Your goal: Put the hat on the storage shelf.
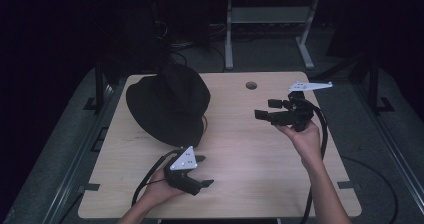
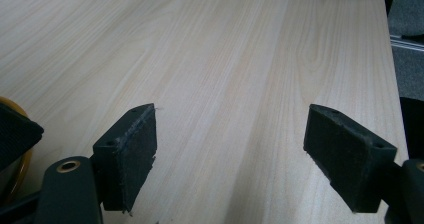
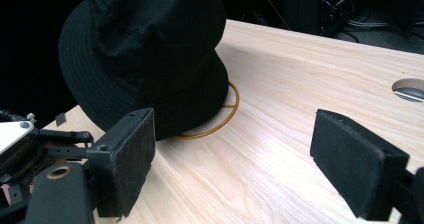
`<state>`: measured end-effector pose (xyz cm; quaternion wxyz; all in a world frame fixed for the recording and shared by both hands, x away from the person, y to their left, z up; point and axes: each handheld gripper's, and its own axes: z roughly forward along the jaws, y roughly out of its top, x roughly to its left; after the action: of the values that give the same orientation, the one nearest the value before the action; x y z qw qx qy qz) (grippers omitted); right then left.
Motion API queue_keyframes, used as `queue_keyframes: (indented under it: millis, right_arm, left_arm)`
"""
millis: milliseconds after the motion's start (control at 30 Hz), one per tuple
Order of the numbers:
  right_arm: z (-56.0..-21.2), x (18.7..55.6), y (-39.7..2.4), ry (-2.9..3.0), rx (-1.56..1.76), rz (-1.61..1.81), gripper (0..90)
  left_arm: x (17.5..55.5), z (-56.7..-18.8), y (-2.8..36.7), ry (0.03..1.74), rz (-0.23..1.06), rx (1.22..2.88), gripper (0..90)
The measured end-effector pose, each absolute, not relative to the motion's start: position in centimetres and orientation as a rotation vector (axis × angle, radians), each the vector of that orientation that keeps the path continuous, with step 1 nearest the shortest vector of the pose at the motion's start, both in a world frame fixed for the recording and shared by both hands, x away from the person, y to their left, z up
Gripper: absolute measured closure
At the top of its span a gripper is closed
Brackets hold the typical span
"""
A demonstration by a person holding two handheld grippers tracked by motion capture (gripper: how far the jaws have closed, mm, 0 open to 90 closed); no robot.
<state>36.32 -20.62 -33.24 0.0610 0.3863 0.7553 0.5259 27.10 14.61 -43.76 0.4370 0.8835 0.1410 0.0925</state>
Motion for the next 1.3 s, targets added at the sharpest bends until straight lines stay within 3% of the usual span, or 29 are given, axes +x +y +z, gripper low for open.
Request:
queue_keyframes:
  millis: [1300]
  right_arm:
    - [-37.4, 31.5, -23.9, 2.273, 1.285, 1.565, 17.2]
  left_arm:
    - [26.9, -43.7, 14.7, 0.355, 0.230, 2.187, 20.9]
